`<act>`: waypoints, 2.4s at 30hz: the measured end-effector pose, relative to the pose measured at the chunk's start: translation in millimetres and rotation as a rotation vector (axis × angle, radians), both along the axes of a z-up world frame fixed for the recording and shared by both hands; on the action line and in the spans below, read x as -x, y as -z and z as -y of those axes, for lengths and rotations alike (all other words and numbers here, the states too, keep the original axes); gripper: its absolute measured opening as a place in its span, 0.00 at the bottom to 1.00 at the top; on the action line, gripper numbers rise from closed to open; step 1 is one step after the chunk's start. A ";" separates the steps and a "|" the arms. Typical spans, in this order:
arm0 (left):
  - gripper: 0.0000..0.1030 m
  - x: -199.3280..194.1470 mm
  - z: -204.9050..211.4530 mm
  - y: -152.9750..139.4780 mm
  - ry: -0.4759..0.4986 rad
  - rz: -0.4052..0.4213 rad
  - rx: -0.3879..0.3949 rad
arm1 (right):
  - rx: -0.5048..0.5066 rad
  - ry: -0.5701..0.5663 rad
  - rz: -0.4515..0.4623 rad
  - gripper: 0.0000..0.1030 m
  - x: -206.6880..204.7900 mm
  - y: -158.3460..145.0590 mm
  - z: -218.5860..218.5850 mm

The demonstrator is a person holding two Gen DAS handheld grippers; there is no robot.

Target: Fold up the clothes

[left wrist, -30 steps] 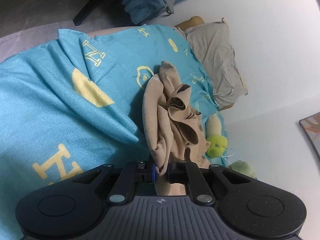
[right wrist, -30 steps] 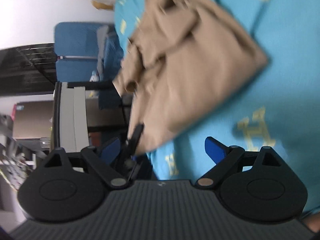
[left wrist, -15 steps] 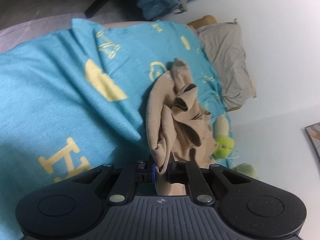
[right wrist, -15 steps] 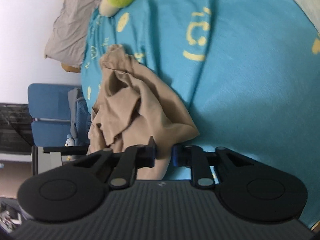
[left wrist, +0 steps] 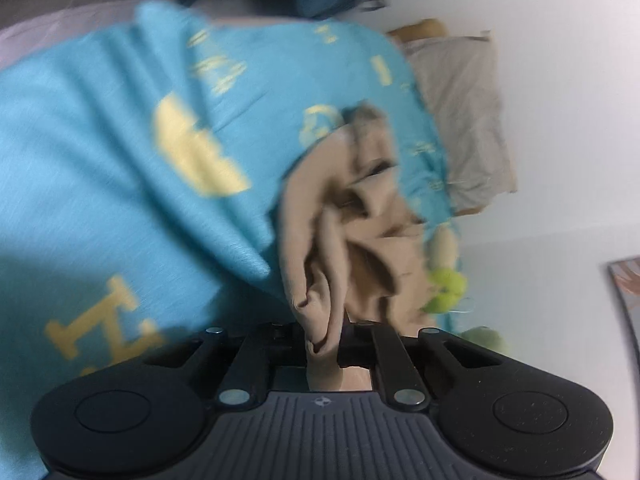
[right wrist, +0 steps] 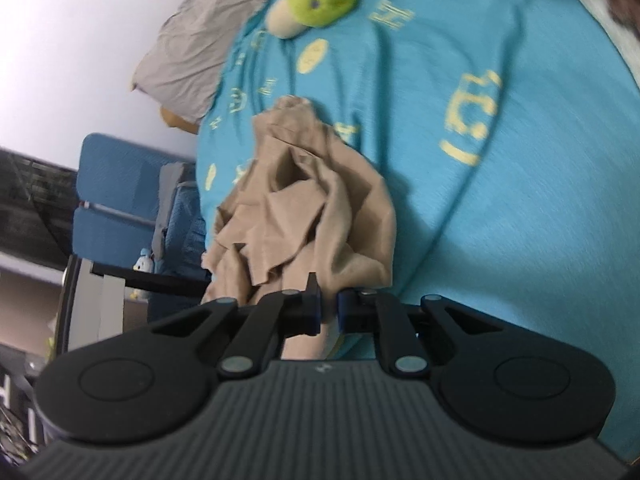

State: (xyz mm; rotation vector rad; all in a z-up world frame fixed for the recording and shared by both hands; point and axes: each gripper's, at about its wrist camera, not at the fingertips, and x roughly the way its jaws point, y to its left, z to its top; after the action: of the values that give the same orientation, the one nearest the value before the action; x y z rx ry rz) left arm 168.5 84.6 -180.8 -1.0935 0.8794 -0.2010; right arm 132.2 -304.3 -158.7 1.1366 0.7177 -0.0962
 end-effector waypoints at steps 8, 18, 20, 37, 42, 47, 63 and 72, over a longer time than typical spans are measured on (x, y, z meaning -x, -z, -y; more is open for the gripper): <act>0.09 50.3 4.1 -59.5 0.045 0.081 0.002 | 0.043 0.021 0.127 0.09 39.3 -58.3 -0.3; 0.06 167.9 3.1 -120.5 0.053 0.142 -0.068 | 0.130 0.049 0.193 0.05 141.2 -104.5 8.1; 0.00 170.1 -3.0 -131.5 0.023 0.177 -0.090 | 0.158 0.055 0.210 0.05 156.6 -113.6 10.7; 0.53 157.1 12.7 -66.9 0.186 -0.212 -0.273 | 0.157 -0.126 -0.076 0.75 120.4 -64.0 -17.1; 0.64 136.7 27.8 -57.2 0.239 -0.319 -0.313 | 0.151 -0.110 -0.102 0.75 118.4 -61.4 -18.7; 0.67 116.5 39.1 -48.0 0.287 -0.418 -0.345 | 0.119 -0.102 -0.134 0.75 109.3 -48.8 -10.4; 0.79 -57.3 43.4 -40.2 0.333 0.013 -0.596 | 0.420 -0.501 -0.016 0.76 -91.8 -44.4 17.1; 0.66 -150.0 63.4 -4.4 0.369 0.155 -0.620 | 0.473 -0.576 0.013 0.64 -166.2 16.8 24.1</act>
State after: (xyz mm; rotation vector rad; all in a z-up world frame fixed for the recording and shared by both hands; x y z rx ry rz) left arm 318.5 21.2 -176.4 -0.3304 0.9142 -0.2895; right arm 298.4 -328.4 -175.6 0.4531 0.9274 0.2201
